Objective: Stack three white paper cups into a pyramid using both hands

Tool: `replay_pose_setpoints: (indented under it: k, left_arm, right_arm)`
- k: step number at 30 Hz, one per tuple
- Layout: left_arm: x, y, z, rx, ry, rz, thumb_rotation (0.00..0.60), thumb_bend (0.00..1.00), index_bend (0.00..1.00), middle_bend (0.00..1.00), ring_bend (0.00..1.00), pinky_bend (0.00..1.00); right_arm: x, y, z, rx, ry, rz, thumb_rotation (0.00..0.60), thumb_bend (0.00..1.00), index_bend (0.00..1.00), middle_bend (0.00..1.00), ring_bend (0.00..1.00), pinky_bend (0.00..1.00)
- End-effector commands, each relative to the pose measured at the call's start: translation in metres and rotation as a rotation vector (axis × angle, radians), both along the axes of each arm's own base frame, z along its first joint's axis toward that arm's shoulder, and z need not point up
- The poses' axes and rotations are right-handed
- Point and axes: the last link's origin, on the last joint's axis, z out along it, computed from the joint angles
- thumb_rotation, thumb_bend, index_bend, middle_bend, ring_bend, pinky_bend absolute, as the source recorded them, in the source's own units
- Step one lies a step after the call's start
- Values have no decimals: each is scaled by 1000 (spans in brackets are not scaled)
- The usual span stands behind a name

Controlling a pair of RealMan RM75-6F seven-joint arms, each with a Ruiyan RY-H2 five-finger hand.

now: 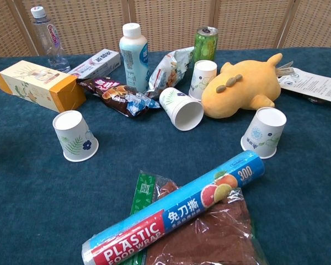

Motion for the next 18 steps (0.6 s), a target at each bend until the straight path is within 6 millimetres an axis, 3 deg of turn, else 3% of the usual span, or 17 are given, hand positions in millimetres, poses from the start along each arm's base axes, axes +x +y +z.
replay_pose_setpoints:
  k: [1,10,18]
  left_arm:
    - [5,0,-6,-36,126,45,600,366,242,460,168,80]
    - [12,4,-20,-2,325,56,600,377,242,457,163,91]
    - [21,7,-33,18,381,86,600,378,243,442,165,87]
  right_arm:
    - [0,0,0,0,-2,-1,600,0,0,0,0,0]
    - [0,0,0,2,-2,2,600,0,0,0,0,0]
    - [-1,0,0,4,-3,0,600,0,0,0,0,0]
